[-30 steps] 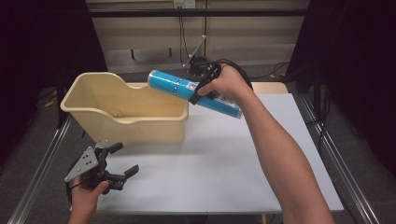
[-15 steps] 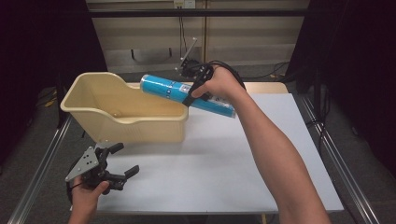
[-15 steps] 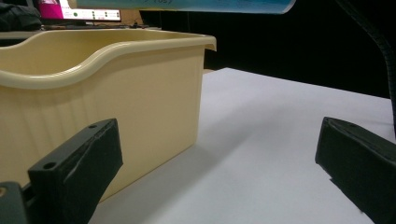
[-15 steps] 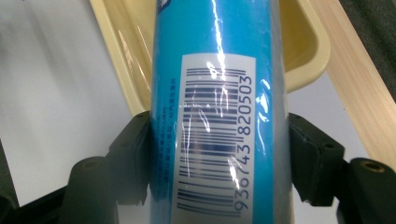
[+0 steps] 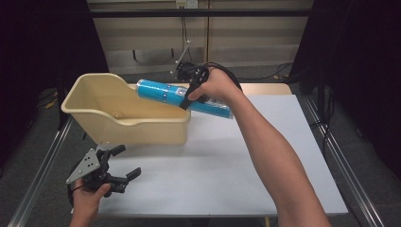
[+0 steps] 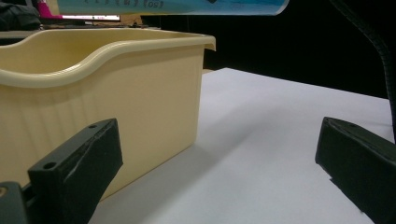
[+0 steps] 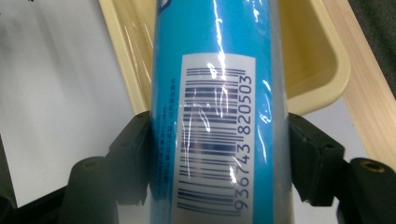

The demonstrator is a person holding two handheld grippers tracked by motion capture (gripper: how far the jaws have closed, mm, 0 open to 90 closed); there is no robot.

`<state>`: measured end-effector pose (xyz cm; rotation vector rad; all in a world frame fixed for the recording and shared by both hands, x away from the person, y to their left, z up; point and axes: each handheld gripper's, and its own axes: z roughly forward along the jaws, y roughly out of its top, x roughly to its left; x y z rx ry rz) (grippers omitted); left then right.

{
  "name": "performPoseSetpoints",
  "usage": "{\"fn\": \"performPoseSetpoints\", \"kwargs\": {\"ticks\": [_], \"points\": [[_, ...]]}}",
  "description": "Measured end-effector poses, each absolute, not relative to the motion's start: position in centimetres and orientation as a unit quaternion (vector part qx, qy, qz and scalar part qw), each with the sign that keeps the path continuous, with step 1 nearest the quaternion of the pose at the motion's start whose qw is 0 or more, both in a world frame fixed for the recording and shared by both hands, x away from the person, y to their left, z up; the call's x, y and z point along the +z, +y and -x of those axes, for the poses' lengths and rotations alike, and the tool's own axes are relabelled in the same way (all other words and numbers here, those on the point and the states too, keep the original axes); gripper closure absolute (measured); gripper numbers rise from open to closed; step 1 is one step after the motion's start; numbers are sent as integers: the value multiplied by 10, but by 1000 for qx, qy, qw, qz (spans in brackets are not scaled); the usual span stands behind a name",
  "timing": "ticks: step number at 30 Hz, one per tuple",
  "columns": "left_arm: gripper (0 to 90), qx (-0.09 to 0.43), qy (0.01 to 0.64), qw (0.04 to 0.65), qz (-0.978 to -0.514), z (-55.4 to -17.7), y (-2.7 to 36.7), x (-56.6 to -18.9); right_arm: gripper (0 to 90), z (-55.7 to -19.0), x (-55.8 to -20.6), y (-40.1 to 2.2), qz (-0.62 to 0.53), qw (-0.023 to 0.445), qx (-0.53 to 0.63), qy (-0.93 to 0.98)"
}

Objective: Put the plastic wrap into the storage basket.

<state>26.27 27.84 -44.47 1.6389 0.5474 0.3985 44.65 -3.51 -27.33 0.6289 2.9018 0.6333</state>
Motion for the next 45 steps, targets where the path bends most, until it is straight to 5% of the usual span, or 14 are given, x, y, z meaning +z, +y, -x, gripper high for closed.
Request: {"fn": "performPoseSetpoints", "kwargs": {"ticks": [36,41,45], "points": [[4,177,246,630,-715,-263,283,-445,308,-452,-286,-7,-153,71,179,969],[4,176,245,628,-717,-262,282,-446,248,-448,-258,-13,-166,84,212,959],[4,175,244,629,-717,-262,281,-446,114,-447,-249,-23,-205,88,247,943]]}}
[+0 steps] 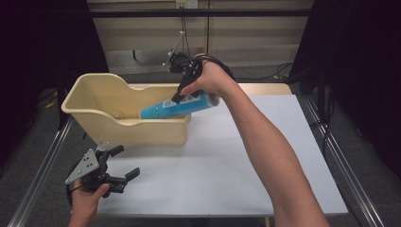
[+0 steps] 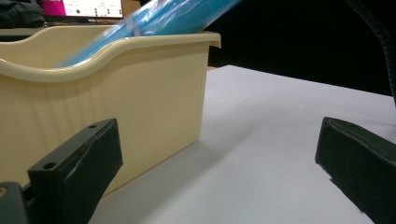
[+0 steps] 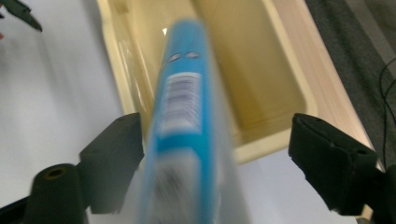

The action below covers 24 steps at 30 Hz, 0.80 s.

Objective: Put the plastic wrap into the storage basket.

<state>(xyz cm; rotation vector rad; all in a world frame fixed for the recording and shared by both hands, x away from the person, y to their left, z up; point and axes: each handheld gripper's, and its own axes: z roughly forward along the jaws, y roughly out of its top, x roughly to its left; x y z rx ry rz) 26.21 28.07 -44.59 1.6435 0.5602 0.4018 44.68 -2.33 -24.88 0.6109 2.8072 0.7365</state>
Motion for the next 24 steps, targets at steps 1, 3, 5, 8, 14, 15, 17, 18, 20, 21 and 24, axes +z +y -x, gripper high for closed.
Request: {"fn": "performPoseSetpoints", "kwargs": {"ticks": [1,3,5,8,14,15,17,18,20,21,24], "points": [[4,178,242,625,-720,-262,281,-446,128,-447,-247,-25,-216,74,266,937],[4,179,243,626,-719,-262,280,-446,101,-445,-243,-29,-213,94,269,934],[4,175,242,628,-719,-262,280,-446,101,-445,-242,-34,-225,88,274,931],[4,173,245,625,-721,-261,281,-447,76,-442,-240,-45,-236,93,293,922],[4,179,247,625,-719,-258,282,-445,46,-431,-237,-76,-250,94,344,900],[4,179,247,625,-718,-258,282,-445,39,-430,-236,-82,-255,96,357,894],[4,181,244,620,-723,-257,282,-445,37,-427,-235,-90,-264,94,374,884],[4,181,245,623,-721,-257,281,-445,47,-424,-235,-96,-263,103,371,885],[4,179,245,624,-720,-256,280,-444,41,-419,-236,-106,-258,120,356,890],[4,181,244,623,-721,-256,281,-444,44,-417,-237,-112,-264,118,361,887],[4,180,244,618,-725,-256,280,-445,41,-408,-244,-131,-270,126,368,881]]}}
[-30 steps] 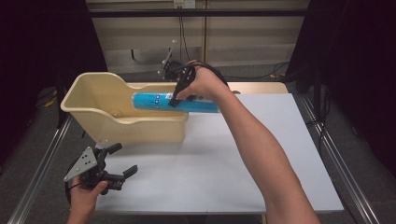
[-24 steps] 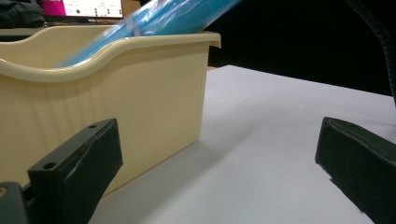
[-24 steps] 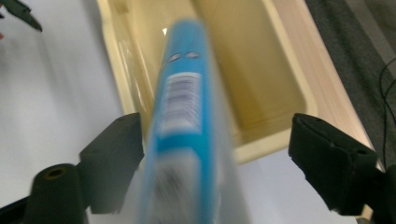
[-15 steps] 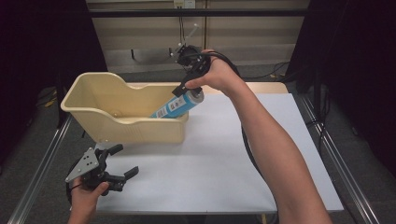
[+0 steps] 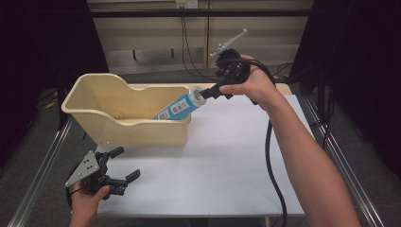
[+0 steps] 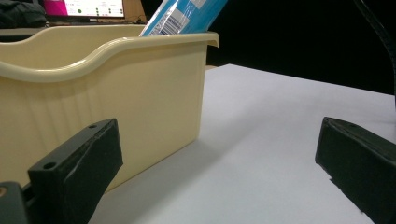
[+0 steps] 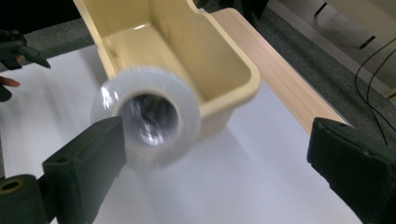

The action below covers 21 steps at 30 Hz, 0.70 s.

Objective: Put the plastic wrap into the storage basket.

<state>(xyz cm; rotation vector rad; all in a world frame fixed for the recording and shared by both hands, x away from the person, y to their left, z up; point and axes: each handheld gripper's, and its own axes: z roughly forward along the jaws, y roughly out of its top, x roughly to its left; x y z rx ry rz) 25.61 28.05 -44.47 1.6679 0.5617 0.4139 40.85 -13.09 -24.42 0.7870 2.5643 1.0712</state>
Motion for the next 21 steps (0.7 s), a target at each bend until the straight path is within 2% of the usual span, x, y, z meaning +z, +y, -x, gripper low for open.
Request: {"fn": "performPoseSetpoints", "kwargs": {"ticks": [21], "points": [[4,175,243,619,-726,-259,276,-446,26,-355,-304,-198,-303,164,419,840]]}}
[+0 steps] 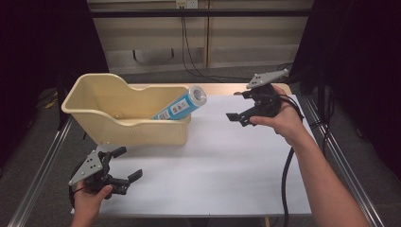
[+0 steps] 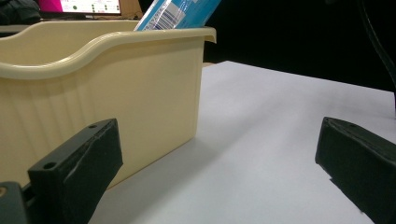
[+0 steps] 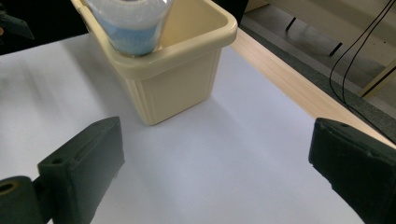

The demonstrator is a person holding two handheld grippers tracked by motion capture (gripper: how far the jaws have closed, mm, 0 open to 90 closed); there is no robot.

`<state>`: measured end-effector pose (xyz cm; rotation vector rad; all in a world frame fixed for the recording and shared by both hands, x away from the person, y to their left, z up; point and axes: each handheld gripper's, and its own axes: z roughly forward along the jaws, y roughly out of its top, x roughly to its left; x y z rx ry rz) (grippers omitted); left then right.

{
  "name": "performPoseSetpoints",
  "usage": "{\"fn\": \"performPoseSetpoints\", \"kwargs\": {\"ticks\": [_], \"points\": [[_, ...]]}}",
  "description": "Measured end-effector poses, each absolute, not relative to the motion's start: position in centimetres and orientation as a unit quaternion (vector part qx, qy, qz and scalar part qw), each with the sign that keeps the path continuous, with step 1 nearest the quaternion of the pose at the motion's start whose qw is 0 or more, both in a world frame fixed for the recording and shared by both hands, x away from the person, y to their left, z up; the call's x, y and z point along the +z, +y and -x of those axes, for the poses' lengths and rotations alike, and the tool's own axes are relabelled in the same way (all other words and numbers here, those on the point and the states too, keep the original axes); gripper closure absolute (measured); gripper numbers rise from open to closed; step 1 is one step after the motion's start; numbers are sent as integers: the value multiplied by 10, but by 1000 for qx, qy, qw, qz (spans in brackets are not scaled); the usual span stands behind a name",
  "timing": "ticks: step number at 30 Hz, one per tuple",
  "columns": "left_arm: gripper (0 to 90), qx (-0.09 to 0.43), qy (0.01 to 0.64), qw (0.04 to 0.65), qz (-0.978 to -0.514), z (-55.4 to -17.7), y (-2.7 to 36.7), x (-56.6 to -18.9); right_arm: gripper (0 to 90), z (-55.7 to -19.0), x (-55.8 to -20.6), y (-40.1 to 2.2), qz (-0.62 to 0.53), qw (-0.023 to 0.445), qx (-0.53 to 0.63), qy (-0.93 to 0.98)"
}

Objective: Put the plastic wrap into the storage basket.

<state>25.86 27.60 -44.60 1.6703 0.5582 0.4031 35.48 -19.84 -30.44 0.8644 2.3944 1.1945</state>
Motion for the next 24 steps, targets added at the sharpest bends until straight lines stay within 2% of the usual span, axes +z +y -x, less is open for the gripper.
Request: {"fn": "performPoseSetpoints", "kwargs": {"ticks": [15,24], "points": [[4,178,242,617,-727,-259,275,-447,17,-302,-376,-256,-353,202,466,786],[4,179,245,616,-727,-261,274,-448,12,-266,-420,-273,-372,212,489,760]]}}
